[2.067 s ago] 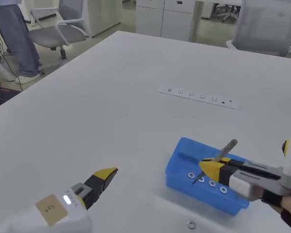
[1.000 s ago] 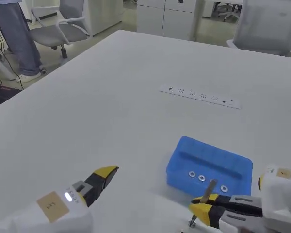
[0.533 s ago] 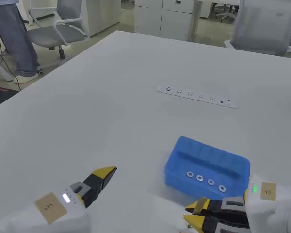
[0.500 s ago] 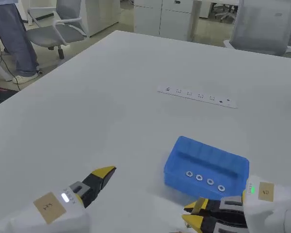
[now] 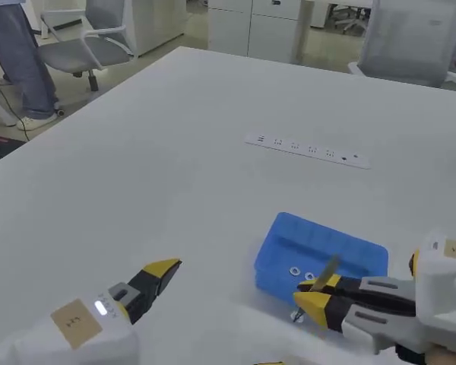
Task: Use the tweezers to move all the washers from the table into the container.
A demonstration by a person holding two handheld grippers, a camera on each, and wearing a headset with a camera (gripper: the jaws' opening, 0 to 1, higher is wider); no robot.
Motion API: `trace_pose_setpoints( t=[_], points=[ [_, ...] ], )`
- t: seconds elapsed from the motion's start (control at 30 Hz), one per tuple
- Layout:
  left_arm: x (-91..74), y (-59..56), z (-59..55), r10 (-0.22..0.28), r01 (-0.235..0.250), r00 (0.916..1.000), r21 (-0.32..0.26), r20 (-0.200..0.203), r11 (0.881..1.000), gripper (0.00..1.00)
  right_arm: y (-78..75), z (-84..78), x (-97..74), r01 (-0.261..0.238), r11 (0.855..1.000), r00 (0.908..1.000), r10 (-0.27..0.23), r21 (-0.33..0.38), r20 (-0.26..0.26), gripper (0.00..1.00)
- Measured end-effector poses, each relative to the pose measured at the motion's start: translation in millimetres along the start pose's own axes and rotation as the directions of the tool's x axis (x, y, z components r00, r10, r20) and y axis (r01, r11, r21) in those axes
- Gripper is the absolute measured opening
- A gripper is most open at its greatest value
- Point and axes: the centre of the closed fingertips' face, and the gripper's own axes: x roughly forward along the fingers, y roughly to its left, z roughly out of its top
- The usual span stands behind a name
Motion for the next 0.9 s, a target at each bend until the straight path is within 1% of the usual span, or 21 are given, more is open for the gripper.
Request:
trace_pose_setpoints(
  t=[0.13, 0.2, 0.33, 0.47, 0.57, 0.6, 0.67, 0.9],
  points=[
    [0.0, 0.3, -0.1, 0.0, 0.0, 1.0, -0.003, 0.001, 1.0, 0.89, -5.5, 14.5, -0.5, 0.001, 1.0, 0.9993, -0.001, 0.016, 0.038, 0.03],
    [0.0, -0.1, -0.1, -0.001, 0.001, 1.0, -0.001, 0.001, 1.0, 0.89, -9.4, 22.3, 0.2, 0.002, 0.999, 0.998, -0.005, 0.042, 0.063, 0.03],
    [-0.1, -0.2, -0.1, -0.001, 0.001, 1.0, 0.0, 0.002, 1.0, 0.89, -21.5, 31.6, 3.2, 0.014, 0.998, 0.9966, -0.019, 0.063, 0.08, 0.03],
    [-0.1, -0.4, 0.1, -0.002, 0.002, 1.0, 0.0, 0.002, 1.0, 0.89, -35.8, 35.6, 10.6, 0.044, 0.997, 0.9964, -0.049, 0.066, 0.069, 0.03],
    [-0.2, -0.1, 0.3, -0.001, 0.001, 1.0, 0.0, 0.002, 1.0, 0.89, -45.0, 36.0, 16.6, 0.054, 0.996, 0.9965, -0.058, 0.074, 0.06, 0.03],
    [-0.1, -0.3, 0.5, -0.001, 0.001, 1.0, -0.002, 0.003, 1.0, 0.89, -47.3, 35.3, 18.5, 0.058, 0.996, 0.9968, -0.062, 0.07, 0.052, 0.03],
    [-0.1, 0.1, 0.3, 0.0, 0.0, 1.0, -0.002, 0.003, 1.0, 0.89, -51.8, 32.1, 23.2, 0.073, 0.997, 0.9969, -0.074, 0.037, 0.025, 0.03],
    [0.3, -0.9, 0.0, -0.005, 0.005, 1.0, -0.004, 0.001, 1.0, 0.88, -65.0, 23.9, 39.5, 0.087, 0.996, 0.9961, -0.086, 0.026, -0.019, 0.03]
  ],
)
